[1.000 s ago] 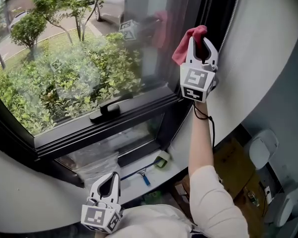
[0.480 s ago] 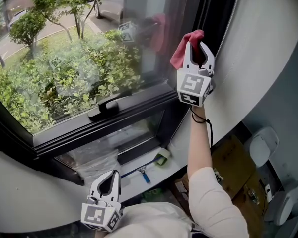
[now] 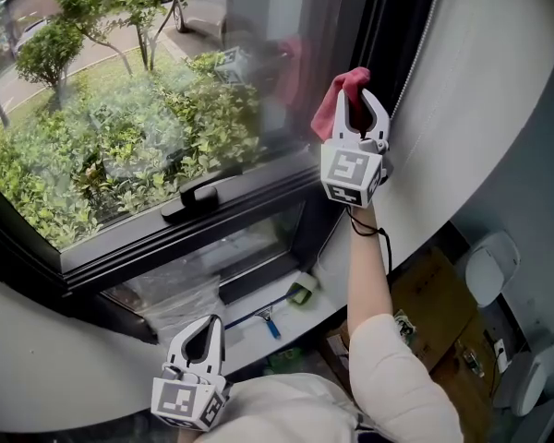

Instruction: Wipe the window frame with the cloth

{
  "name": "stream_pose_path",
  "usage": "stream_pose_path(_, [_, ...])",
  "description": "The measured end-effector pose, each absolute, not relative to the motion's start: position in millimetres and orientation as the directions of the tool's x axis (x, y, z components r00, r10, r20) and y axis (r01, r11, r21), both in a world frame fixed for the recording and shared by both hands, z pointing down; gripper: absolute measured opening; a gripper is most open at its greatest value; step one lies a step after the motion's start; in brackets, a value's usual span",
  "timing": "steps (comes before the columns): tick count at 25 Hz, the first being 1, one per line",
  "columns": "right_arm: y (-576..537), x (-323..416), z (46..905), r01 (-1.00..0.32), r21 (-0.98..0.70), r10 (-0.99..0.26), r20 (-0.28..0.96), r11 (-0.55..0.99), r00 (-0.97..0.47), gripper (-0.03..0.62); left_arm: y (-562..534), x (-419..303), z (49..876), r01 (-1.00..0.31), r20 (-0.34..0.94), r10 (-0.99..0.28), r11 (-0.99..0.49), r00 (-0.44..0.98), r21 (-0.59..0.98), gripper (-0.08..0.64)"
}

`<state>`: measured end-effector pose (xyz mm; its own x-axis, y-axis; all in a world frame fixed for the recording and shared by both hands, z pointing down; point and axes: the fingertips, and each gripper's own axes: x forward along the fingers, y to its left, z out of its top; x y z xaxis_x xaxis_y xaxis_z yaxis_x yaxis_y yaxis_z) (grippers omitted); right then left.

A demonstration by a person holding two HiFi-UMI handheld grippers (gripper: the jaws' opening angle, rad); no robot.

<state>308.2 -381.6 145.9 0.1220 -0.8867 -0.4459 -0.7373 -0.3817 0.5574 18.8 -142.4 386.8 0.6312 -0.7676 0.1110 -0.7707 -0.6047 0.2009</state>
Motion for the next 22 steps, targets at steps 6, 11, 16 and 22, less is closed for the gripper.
stream_pose_path(6, [-380,308,154,-0.739,0.558,-0.891,-0.436,-0.378,0.126,0.089,-139,17,383,-0.776,0.113,-0.772,-0.598,0.625,0.202,0.008])
stream_pose_path(11, [-381,309,164,-0.734,0.568,-0.898,-0.422,-0.371,0.127,0.089,-140,16,381,-0.777,0.111,-0.774,-0.597,0.623,0.199,0.008])
stream_pose_path(16, [-381,308,182,-0.730,0.578,-0.904,-0.407,-0.365,0.130,0.089,-139,16,386,-0.777,0.116,-0.773,-0.597,0.624,0.203,0.008])
stream_pose_path(22, [-381,308,194,-0.740,0.571,-0.910,-0.392,-0.355,0.134,0.089,-139,17,385,-0.776,0.116,-0.771,-0.600,0.626,0.196,0.008])
